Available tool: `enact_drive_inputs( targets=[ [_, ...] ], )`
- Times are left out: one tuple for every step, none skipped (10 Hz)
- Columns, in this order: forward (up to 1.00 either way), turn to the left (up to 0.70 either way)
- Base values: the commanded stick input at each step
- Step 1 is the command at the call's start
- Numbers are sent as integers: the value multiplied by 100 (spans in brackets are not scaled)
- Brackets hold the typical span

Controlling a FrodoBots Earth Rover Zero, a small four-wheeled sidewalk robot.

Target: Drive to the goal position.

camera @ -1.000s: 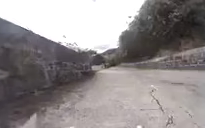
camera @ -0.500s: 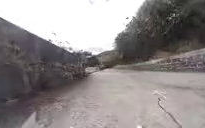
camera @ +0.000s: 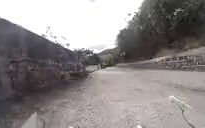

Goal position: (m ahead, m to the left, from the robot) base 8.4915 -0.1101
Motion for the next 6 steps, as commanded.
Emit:
enact_drive_inputs(
  targets=[
    [100, 0],
    [100, 0],
    [100, 0],
    [100, -40],
    [100, -40],
    [100, -40]
  ],
)
